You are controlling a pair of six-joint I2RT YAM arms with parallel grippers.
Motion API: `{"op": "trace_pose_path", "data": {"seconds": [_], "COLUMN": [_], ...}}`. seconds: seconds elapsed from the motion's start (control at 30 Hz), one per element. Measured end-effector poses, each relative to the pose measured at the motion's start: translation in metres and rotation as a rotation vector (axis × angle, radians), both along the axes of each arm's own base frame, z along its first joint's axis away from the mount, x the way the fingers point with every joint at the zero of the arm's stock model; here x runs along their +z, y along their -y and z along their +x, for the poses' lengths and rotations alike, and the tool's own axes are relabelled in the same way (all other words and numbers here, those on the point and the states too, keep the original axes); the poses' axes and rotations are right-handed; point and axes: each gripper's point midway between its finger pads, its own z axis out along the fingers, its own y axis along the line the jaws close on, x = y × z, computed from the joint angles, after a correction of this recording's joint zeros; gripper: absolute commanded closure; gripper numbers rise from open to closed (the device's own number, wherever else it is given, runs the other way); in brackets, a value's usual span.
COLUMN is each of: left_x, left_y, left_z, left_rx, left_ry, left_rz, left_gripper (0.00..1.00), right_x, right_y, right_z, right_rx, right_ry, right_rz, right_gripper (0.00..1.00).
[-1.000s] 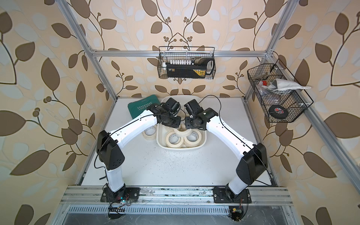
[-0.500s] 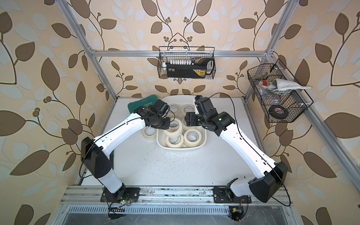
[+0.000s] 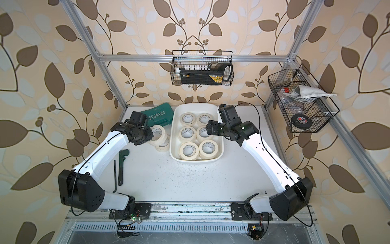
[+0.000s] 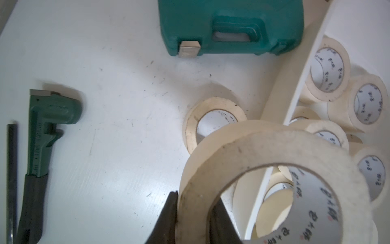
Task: Take out the art tape in the storage box
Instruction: Place the art tape at the center of the board.
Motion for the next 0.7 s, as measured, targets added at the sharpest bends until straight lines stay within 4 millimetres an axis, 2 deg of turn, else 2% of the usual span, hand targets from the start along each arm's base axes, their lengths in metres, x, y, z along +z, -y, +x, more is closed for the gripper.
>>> {"op": "trace_pose_path", "data": {"seconds": [0.23,0.37,0.53,0.7], "left_x": [-0.024,-0.037,-0.066,-0.089], "left_y": [-0.065,-0.091,-0.109,-0.111], "left_z": [-0.015,-0.017,-0.014,-0.007], "left_rx": [0.275,0.381,0.449,0.456], "left_ry": [-0.046,-0.067,-0.129,-0.179], "left_rz": [0.018,0.017,0.010,0.020], "left_gripper": [1.00,1.00,1.00,1.00], "right_x": [-0.009,-0.013,-0.016,-0.018], "right_y": [0.001,0.002,0.003,0.004], "right_z": [-0.002,-0.003,-0.004,-0.004], "right_rx": [-0.007,-0.009,-0.011,-0.013], "right_ry": [-0.029,-0.040,-0.049,-0.053], "right_rz": [0.007,0.007,0.006,0.004], "right_gripper": [0.26,0.26,0.26,0.26]}}
